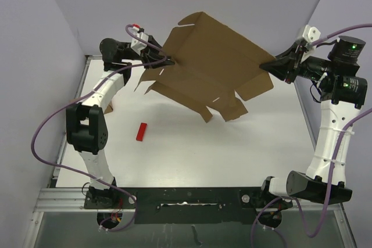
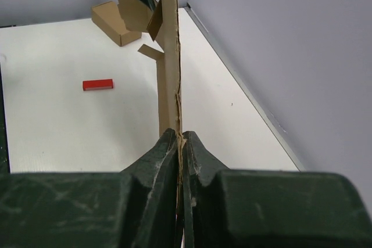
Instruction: Fold the paper box
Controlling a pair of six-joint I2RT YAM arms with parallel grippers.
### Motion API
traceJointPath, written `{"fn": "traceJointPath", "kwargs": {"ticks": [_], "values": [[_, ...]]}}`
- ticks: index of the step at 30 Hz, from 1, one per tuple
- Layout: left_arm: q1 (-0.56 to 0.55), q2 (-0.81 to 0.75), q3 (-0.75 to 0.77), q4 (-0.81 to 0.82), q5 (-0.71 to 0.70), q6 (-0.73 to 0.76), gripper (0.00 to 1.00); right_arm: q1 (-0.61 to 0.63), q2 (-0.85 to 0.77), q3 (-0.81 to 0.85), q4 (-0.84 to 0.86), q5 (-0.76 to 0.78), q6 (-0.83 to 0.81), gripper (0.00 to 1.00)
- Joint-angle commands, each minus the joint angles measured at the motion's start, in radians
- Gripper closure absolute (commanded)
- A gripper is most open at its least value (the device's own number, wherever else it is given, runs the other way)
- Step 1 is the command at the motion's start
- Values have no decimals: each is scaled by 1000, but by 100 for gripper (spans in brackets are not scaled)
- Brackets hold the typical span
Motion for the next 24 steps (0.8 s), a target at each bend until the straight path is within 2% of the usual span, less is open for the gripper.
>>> {"fn": "traceJointPath", "kwargs": {"ticks": [1, 4, 6, 16, 17, 20, 23, 24], "values": [[-11, 29, 19, 48, 17, -25, 81, 8, -29, 12, 67, -73, 22, 100], [-10, 33, 25, 57, 16, -37, 89, 9, -29, 11, 69, -72, 23, 100], [-11, 33, 26, 65, 15, -45, 99, 9, -29, 8, 69, -71, 23, 100], [0, 28, 6, 101, 1, -72, 100, 8, -32, -29, 74, -25, 11, 100], [2, 22, 1, 104, -17, -80, 95, 7, -34, -32, 73, -18, 12, 100], [19, -7, -28, 113, -102, -119, 57, 4, -38, -37, 67, 4, 11, 100], [58, -46, -64, 152, -185, -196, 42, -5, -40, -41, 59, 8, 9, 100], [78, -59, -79, 177, -218, -233, 41, -7, -41, -44, 58, 8, 10, 100]]}}
